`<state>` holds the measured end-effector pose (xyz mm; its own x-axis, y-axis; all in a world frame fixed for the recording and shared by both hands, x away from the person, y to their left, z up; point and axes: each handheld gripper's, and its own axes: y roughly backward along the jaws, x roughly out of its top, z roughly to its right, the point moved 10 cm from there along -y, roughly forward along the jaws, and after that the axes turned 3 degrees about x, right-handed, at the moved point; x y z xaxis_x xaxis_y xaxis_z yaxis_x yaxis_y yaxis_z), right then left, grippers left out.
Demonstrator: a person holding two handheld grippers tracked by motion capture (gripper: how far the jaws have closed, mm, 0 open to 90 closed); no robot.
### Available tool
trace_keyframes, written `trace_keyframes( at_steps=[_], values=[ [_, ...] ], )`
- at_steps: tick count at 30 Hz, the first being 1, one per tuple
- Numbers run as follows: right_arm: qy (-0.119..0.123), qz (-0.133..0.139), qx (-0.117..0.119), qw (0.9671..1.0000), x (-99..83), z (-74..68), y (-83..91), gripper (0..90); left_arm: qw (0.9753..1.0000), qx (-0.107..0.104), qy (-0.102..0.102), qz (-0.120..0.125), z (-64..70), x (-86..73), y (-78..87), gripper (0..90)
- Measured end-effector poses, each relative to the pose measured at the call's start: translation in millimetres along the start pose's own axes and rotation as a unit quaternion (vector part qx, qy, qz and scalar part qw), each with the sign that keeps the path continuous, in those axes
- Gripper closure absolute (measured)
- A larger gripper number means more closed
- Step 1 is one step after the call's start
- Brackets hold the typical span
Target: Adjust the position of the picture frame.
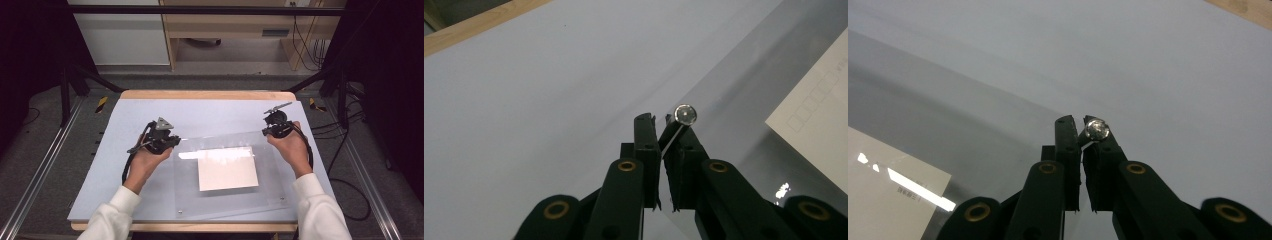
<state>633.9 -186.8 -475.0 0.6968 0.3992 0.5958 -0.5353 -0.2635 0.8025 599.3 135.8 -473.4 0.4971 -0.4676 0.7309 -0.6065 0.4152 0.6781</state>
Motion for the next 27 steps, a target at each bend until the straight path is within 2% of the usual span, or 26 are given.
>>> trace_keyframes(
  at_steps=[4,6,14,27],
  values=[
    [0.006,-0.002,0.003,1.0,3.0,-17.3,2.8,85.8,1.0,-0.005,-0.004,-0.007,-15.4,-4.3,7.7,83.7],
    [0.009,-0.008,0.002,0.9999,4.2,-26.9,2.8,85.8,0.9999,-0.008,-0.003,-0.01,-18.4,-6.1,8.8,83.7],
    [0.001,-0.019,0.006,0.9998,-3.9,-42.9,-1.6,85.8,0.9996,-0.016,-0.006,-0.021,-29.9,-13.6,6.4,83.6],
    [-0.008,-0.036,0.01,0.9993,-20.6,-44.9,-12.5,85.8,0.9989,-0.024,-0.012,-0.039,-27.0,-23.5,-5.7,83.4]
  ],
)
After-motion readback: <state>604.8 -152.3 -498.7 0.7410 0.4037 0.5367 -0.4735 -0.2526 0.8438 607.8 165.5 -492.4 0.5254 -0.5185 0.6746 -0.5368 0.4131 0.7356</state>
